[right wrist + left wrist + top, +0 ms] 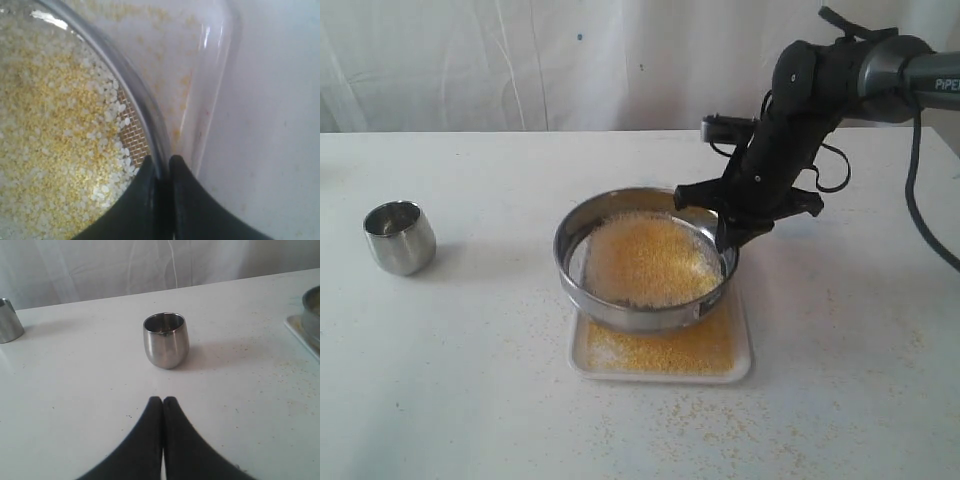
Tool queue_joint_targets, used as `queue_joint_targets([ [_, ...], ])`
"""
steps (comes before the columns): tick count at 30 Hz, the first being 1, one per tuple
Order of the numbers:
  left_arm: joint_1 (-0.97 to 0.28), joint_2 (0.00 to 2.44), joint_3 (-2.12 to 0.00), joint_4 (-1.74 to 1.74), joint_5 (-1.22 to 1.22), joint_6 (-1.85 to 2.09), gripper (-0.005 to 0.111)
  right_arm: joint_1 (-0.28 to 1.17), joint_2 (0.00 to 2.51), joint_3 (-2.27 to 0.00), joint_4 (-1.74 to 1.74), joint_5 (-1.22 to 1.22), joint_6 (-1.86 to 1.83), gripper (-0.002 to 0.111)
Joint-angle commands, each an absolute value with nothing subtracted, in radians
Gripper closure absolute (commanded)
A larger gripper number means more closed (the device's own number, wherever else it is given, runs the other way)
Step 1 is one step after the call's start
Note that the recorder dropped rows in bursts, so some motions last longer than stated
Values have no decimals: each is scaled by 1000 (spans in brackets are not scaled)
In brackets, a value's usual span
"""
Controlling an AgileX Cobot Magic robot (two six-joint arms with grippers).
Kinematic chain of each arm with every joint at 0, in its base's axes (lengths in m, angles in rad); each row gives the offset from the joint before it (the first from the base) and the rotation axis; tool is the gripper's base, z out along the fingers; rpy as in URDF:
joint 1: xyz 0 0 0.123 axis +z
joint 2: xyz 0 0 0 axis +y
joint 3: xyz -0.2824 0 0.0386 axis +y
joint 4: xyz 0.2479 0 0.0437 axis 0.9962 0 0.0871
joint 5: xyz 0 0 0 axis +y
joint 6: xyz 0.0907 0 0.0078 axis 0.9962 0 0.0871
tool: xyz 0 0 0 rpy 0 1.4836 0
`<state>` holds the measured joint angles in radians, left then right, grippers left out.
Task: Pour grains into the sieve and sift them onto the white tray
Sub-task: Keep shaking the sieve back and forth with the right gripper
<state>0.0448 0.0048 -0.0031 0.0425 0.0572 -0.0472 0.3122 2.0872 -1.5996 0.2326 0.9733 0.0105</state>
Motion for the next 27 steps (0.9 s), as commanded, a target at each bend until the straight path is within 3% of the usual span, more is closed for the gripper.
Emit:
queue_joint_targets([
  [1, 45, 0, 0, 34, 52, -47, 107, 313, 2069, -1598, 197, 866, -19, 108],
  [5, 45, 0, 0, 34, 52, -47, 107, 322, 2068, -1581, 253, 1079, -28, 108],
  [8, 45, 0, 0, 34, 52, -47, 107, 306, 2067, -1585, 246, 847, -32, 108],
  [12, 45, 0, 0, 34, 52, -47, 107, 305, 2067, -1576, 251, 1054, -7, 108],
  [17, 45, 0, 0, 34, 52, -47, 107, 301, 2065, -1576, 223, 829, -29, 108],
  [22, 45, 0, 0, 34, 52, -47, 107, 312, 2053, -1563, 258, 1027, 0, 108],
  [27, 45, 0, 0, 34, 52, -47, 107, 307, 2053, -1571, 213, 853, -51, 108],
])
